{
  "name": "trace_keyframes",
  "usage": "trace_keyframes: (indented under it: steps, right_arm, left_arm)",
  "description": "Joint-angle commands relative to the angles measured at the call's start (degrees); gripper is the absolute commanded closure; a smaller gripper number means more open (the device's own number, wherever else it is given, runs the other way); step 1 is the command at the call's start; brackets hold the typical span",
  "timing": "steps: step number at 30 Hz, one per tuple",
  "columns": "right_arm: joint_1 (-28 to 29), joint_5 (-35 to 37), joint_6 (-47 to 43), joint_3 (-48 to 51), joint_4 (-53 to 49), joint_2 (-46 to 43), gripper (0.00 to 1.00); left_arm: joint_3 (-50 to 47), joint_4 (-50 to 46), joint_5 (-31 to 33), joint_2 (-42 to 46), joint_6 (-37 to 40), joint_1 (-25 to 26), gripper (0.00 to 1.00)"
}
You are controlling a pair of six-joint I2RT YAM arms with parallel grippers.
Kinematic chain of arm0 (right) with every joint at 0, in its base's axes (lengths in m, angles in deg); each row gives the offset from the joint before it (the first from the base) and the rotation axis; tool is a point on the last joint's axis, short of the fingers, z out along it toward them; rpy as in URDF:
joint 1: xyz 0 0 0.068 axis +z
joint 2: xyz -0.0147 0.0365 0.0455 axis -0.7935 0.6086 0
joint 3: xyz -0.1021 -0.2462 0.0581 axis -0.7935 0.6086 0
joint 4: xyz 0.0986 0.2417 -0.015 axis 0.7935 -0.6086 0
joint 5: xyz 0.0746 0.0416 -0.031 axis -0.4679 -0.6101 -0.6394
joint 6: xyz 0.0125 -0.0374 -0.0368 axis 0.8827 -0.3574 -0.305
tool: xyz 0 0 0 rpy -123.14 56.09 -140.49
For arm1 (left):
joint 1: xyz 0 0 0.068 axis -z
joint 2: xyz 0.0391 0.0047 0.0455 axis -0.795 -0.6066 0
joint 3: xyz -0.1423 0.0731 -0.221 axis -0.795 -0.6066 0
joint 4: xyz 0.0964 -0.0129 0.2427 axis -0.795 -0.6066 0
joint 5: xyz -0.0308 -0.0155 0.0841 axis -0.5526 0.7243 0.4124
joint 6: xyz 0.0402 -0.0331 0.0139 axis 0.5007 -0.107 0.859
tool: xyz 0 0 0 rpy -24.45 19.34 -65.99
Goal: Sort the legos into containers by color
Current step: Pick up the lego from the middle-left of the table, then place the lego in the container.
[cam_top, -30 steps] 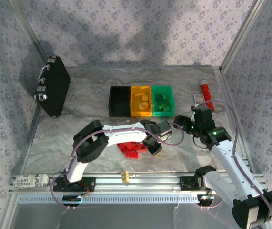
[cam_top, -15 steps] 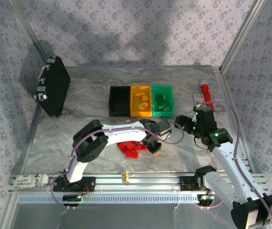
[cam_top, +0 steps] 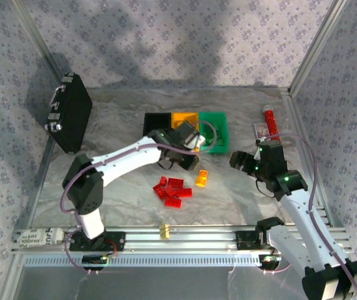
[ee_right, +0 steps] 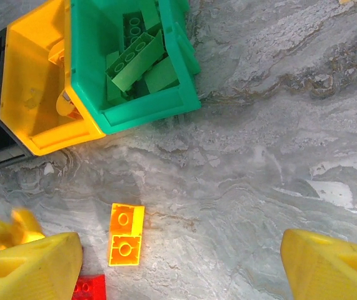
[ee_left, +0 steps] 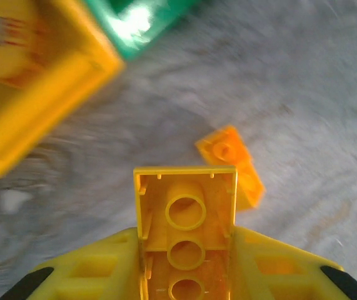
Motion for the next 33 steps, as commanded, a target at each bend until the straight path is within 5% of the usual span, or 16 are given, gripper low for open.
trace_keyframes:
  steps: [1,12,17,21,33]
  right_arm:
    - [-0.35,-1.09,0.92,0.73,-0.93,-0.94,0.15]
    - [-0.58,-0.88,0.61,0.72,-3.71,-3.78,0.15]
    - [-0.71,-1.18,0.61,0.94,-4.35,-4.92,0.15]
    - [-0.76,-1.40,0.13,1.34,-4.36,-4.53,0.15]
    - [4.12,-4.76,-1.32,2.17,-1.56,1.80,0.15]
  left_arm:
    - [3.62,1.96,1.53,-0.65,-1.81,-3.74,0.66]
    - [21.25,-3.79,2.95,-15.72,-2.58,-11.10,0.65]
    - [26.75,-7.96,4.03,-19.26,-3.06,-12.03,0.46]
    - [19.97,-2.81,6.25,-13.60,-4.20,-11.62,0.34]
    - [-2.77,6.00,9.01,7.89,-4.93,-6.63,0.33]
